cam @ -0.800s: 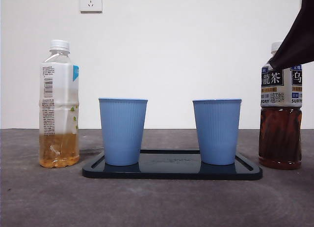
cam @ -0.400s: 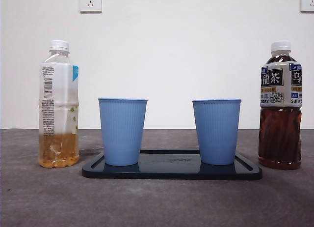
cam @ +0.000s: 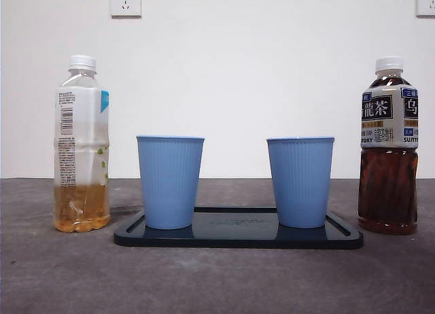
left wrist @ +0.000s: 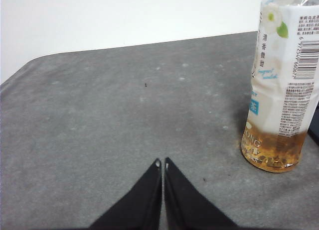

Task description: Pour the drink into the cup

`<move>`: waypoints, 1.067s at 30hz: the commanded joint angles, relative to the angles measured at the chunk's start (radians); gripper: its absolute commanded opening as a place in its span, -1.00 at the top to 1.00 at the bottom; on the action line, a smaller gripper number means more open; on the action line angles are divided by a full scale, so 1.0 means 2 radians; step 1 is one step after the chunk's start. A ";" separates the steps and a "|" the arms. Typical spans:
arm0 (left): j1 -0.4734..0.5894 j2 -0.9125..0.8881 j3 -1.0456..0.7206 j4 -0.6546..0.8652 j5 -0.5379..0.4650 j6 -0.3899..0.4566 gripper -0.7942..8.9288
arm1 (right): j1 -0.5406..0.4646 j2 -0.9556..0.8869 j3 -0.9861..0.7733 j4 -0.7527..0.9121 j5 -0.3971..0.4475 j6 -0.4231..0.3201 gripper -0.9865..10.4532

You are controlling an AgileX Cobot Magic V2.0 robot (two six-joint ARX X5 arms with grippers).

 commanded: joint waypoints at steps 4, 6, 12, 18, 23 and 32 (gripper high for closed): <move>0.001 -0.001 -0.010 -0.003 -0.001 0.002 0.82 | -0.001 -0.011 -0.022 0.007 0.002 -0.004 0.82; 0.001 -0.001 -0.010 -0.003 -0.001 0.002 0.82 | -0.001 -0.014 -0.029 0.000 0.002 -0.002 0.82; 0.001 -0.001 -0.010 -0.003 -0.001 0.002 0.82 | -0.001 -0.023 -0.029 -0.038 0.002 -0.002 0.82; 0.001 -0.001 -0.010 -0.003 -0.001 0.002 0.82 | -0.001 -0.023 -0.029 -0.062 0.002 -0.002 0.82; 0.001 -0.001 -0.010 -0.003 -0.001 0.002 0.82 | -0.001 -0.023 -0.029 -0.054 0.002 -0.002 0.82; 0.001 -0.001 -0.010 -0.003 -0.001 0.002 0.82 | -0.001 -0.023 -0.029 -0.047 0.002 -0.002 0.82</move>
